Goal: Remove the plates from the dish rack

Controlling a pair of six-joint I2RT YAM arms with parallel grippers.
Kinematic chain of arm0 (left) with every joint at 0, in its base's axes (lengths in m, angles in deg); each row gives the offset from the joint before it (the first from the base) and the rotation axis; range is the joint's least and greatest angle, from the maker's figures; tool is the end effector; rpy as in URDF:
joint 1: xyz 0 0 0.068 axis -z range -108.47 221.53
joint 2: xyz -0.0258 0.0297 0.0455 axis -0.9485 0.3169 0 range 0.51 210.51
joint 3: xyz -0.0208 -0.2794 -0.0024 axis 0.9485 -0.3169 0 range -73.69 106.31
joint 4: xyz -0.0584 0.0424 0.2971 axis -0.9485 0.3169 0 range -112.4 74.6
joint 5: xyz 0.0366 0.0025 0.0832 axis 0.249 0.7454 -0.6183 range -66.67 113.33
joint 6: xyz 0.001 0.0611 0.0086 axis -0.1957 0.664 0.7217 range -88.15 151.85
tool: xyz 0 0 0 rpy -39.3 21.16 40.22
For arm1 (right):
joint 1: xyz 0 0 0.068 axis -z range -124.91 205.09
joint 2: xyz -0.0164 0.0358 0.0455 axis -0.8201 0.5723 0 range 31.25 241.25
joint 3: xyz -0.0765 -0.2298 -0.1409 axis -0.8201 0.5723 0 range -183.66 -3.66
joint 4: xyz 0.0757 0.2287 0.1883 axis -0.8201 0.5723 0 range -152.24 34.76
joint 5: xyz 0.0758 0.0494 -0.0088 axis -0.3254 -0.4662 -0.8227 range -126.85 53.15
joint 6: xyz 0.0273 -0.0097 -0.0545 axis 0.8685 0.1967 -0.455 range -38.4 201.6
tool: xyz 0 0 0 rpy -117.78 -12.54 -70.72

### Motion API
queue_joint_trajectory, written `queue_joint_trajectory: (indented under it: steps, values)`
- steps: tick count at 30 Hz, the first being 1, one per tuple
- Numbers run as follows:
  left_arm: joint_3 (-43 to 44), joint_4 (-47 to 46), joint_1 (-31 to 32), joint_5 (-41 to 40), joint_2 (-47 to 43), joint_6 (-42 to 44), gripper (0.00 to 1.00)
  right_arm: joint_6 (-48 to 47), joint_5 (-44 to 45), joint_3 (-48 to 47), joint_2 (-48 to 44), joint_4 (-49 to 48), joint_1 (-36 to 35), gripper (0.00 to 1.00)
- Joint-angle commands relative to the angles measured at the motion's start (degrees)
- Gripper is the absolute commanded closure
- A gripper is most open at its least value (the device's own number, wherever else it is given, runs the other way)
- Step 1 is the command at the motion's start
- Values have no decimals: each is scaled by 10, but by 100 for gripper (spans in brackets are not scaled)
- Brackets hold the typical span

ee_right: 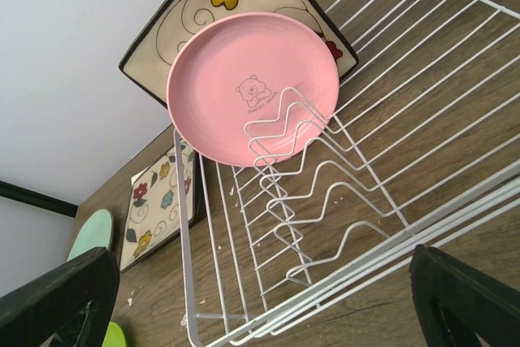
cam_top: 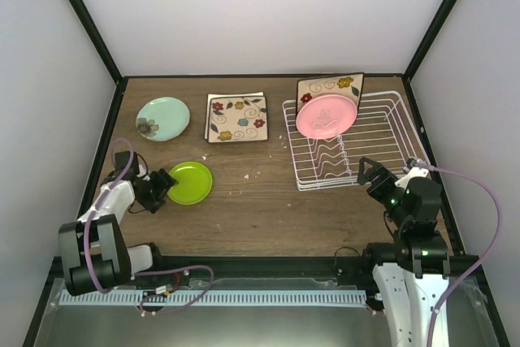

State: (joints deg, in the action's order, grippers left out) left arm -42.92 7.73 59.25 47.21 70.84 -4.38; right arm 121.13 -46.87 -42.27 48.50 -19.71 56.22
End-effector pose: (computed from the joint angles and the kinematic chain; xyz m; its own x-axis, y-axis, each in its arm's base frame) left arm 0.2309 0.0309 0.1203 -0.7055 -0.7066 -0.0557 -0.5876 0.6270 -0.5114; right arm 0.1224 0.0058 0.3129 -0.3695 0.6342 -0.6792 0.1196 0.7573 0.6420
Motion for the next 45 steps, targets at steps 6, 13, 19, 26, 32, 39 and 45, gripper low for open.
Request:
queue_joint_trajectory:
  steps: [6,13,19,26,32,39,45]
  values:
    - [182,123,-64,-102,46,-5,13,0,30,-40,-27,46,-5,0]
    - [511,-2,1,-31,147,14,12,0,36,-43,-29,47,-5,0]
    - [767,-67,175,55,308,229,14,5,21,-40,-10,19,-5,0]
    - [867,-89,375,7,400,497,20,12,23,-57,-10,30,-5,0]
    - [841,-137,477,-75,441,626,36,20,37,-75,-31,65,-5,0]
    - [833,-171,532,-143,490,692,49,23,41,-88,-43,90,-5,0]
    - [810,-212,554,-174,517,730,49,21,36,-89,-39,87,-5,0]
